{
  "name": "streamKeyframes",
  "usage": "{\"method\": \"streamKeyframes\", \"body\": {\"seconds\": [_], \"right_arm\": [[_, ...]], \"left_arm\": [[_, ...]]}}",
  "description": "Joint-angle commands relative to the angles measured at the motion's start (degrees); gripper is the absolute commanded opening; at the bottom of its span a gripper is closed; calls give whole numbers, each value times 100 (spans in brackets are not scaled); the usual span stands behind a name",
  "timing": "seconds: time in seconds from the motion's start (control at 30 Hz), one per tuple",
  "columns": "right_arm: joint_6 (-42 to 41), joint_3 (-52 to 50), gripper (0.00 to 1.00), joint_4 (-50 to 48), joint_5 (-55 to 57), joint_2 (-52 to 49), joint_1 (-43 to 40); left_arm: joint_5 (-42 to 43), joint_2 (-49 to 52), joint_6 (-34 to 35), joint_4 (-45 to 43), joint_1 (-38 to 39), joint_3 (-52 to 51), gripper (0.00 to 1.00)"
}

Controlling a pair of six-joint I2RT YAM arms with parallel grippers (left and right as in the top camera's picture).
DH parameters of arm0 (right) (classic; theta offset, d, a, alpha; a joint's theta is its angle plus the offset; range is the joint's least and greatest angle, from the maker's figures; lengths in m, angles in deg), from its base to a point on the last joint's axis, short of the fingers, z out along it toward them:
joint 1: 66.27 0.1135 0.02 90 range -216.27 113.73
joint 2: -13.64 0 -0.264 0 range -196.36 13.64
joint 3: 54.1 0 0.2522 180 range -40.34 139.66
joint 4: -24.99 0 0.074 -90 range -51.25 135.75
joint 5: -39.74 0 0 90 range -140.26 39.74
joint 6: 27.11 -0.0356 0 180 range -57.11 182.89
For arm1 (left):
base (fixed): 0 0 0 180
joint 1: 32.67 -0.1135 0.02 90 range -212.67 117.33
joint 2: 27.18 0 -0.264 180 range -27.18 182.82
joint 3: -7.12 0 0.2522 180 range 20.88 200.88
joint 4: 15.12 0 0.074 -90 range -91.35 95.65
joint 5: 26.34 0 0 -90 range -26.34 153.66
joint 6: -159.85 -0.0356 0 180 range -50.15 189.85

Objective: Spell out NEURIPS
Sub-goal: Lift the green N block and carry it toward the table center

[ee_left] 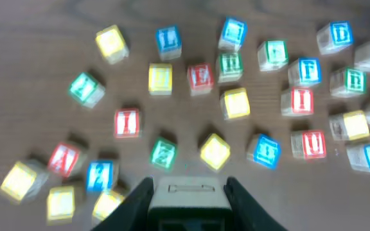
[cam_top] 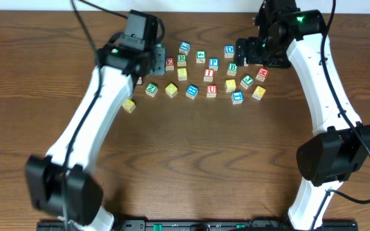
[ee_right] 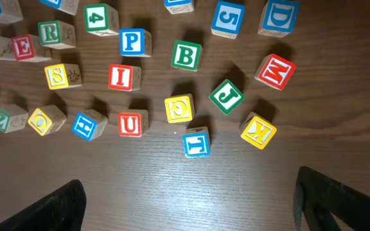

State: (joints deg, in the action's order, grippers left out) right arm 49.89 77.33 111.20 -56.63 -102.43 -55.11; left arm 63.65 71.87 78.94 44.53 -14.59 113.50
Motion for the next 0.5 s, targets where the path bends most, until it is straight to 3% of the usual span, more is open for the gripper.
{"method": "streamKeyframes", "body": {"seconds": [0.0, 0.17, 0.47], "right_arm": [[42, 103, 99, -4, 50, 31, 17], [42, 103, 99, -4, 50, 31, 17], [39, 103, 99, -4, 48, 31, 17]], "left_arm": [[-66, 44, 236, 627, 142, -7, 31], [-22, 109, 852, 1019, 343, -686, 31], [238, 122, 1274, 0, 514, -2131, 31]]}}
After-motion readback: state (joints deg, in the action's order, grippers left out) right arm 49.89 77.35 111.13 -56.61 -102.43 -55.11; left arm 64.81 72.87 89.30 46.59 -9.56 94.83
